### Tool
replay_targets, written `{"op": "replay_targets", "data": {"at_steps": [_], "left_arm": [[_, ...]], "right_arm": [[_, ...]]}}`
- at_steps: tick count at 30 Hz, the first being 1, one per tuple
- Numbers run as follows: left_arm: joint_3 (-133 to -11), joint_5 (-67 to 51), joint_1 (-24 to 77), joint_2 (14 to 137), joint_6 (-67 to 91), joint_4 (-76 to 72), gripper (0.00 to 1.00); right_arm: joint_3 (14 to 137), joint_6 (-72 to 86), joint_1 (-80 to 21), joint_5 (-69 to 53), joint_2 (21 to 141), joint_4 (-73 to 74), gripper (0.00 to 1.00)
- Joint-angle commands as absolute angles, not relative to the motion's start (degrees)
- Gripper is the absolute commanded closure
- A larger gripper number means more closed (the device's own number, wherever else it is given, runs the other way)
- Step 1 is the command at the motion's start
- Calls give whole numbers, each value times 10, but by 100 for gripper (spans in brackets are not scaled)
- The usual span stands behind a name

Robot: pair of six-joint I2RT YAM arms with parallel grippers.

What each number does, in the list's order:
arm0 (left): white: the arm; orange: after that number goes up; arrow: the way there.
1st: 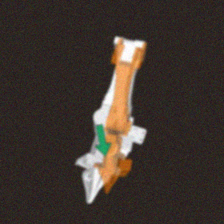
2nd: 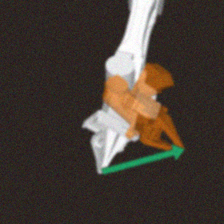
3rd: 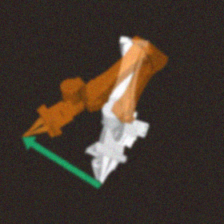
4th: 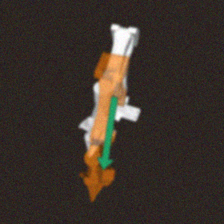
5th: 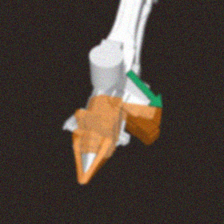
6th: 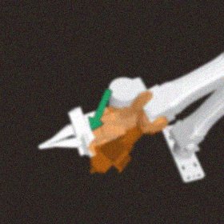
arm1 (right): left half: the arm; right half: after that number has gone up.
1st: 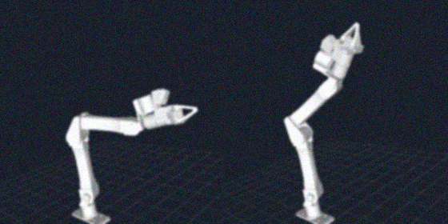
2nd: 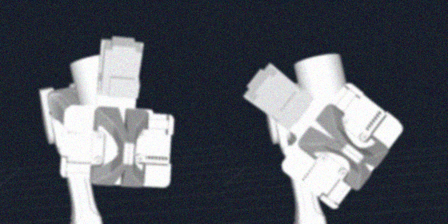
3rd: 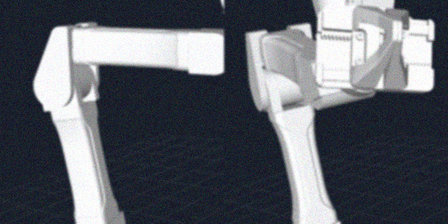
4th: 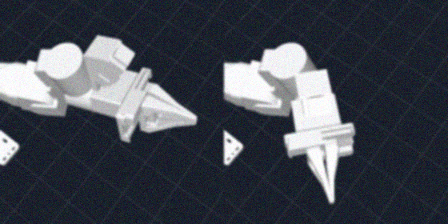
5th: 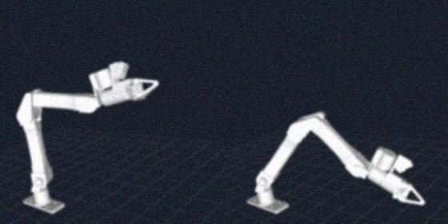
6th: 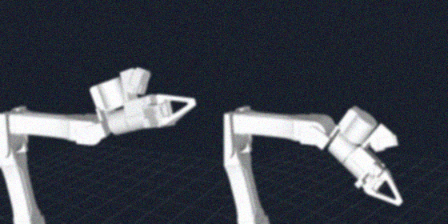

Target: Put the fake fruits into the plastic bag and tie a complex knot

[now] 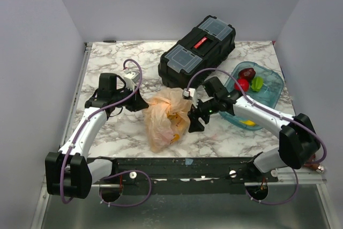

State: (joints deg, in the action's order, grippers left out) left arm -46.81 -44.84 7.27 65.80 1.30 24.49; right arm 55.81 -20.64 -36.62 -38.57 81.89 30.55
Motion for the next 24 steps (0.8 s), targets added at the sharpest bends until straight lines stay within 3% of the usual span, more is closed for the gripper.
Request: {"op": "replay_targets", "data": {"at_steps": [1, 8, 13, 17, 22, 24], "left_arm": [[-478, -467, 74, 652, 4, 233, 100], [-468, -468, 74, 640, 3, 233, 100], [-462, -469, 74, 636, 5, 231, 100], [-467, -458, 74, 637, 16, 227, 100], [-475, -447, 74, 637, 36, 222, 100], [-482, -447, 74, 632, 39, 227, 100]], "right_arm": [[577, -189, -359, -416, 852, 298, 21], [582, -146, -349, -411, 873, 218, 11], [609, -147, -349, -446, 868, 193, 12], [626, -128, -350, -459, 871, 182, 22], [622, -157, -356, -440, 868, 209, 52], [619, -176, -356, -425, 862, 230, 56]]}}
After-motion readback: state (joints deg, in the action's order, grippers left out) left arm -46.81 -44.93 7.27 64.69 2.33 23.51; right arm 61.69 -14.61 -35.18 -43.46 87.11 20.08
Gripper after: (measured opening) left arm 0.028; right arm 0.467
